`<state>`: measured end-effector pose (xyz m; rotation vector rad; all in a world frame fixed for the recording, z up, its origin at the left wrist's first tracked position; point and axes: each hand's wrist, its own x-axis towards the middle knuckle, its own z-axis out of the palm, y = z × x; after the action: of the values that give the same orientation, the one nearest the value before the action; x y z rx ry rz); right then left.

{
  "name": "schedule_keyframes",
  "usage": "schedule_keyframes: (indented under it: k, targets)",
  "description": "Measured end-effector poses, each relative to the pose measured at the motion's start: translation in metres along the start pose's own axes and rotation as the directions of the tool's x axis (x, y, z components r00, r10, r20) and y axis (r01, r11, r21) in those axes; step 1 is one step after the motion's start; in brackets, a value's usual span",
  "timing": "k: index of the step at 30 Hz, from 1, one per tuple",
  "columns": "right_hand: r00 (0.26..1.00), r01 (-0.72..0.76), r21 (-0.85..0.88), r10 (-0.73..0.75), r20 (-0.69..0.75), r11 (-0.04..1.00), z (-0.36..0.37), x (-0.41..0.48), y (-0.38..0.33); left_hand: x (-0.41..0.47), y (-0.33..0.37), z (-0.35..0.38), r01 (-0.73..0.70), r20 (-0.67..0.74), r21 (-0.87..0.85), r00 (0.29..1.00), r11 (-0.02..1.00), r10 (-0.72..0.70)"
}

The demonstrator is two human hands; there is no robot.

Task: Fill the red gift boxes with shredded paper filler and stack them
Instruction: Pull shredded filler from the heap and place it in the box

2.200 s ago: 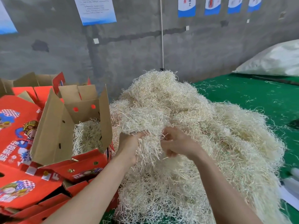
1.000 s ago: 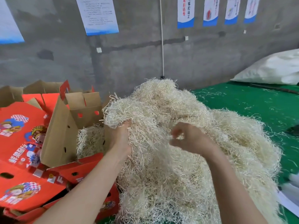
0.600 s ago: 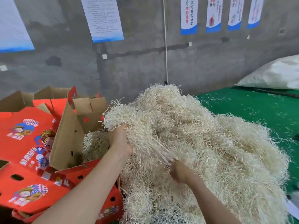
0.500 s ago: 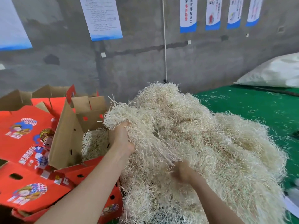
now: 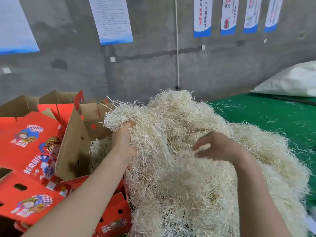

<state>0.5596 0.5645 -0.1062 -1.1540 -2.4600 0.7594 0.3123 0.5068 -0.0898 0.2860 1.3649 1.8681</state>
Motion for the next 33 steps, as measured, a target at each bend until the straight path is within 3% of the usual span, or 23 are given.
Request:
schedule_keyframes:
  k: [2,3,6,10,16,20,23,25,26,28,31,33]
  targets:
    - [0.981,0.024,0.022,-0.019,-0.194,0.999,-0.001,0.005,-0.014,-0.001,-0.003,0.000,0.007,-0.004,0.008,1.000,1.000,-0.007]
    - [0.978,0.052,0.091,-0.032,-0.204,0.995,0.006,0.010,-0.022,-0.002,-0.006,0.001,0.011,-0.007,0.015,1.000,1.000,-0.011]
    - [0.999,0.047,0.315,-0.049,-0.003,0.948,0.054,0.033,-0.035,-0.007,-0.009,0.005,0.028,0.030,0.024,0.999,0.999,-0.029]
    - [0.991,-0.118,0.486,0.133,0.003,0.866,0.116,0.068,0.003,-0.002,0.003,0.007,0.016,0.104,-0.023,0.994,1.000,-0.013]
    - [0.962,-0.260,0.326,0.272,0.008,0.909,0.173,0.054,0.090,0.009,0.004,-0.002,-0.012,0.060,-0.039,0.998,0.999,0.014]
    - [0.946,-0.294,0.473,0.322,0.021,0.831,0.175,0.041,0.110,0.010,0.001,-0.005,0.009,0.060,-0.037,0.998,0.999,-0.006]
    - [0.925,-0.360,0.571,0.363,0.113,0.738,0.179,0.031,0.114,0.011,0.018,-0.006,-0.032,0.099,-0.090,0.994,0.995,0.040]
    - [0.946,-0.322,0.428,0.305,0.110,0.844,0.179,0.028,0.111,0.012,0.035,-0.006,-0.075,0.111,-0.093,0.990,0.993,0.085]
    - [0.968,-0.248,0.299,0.226,0.108,0.922,0.174,0.031,0.106,0.013,0.039,-0.006,-0.078,0.113,-0.061,0.990,0.995,0.085]
    - [0.979,-0.105,0.159,0.074,0.189,0.982,0.145,0.044,0.085,0.014,0.039,-0.007,-0.063,0.091,0.000,0.994,0.998,0.062]
    - [0.952,0.001,0.307,-0.094,0.290,0.952,0.078,0.046,0.049,0.013,0.033,-0.008,-0.061,0.079,0.012,0.995,0.998,0.060]
    - [0.961,0.084,0.517,-0.206,0.184,0.852,0.055,0.041,0.022,0.012,0.030,-0.008,-0.049,0.066,0.003,0.997,0.999,0.048]
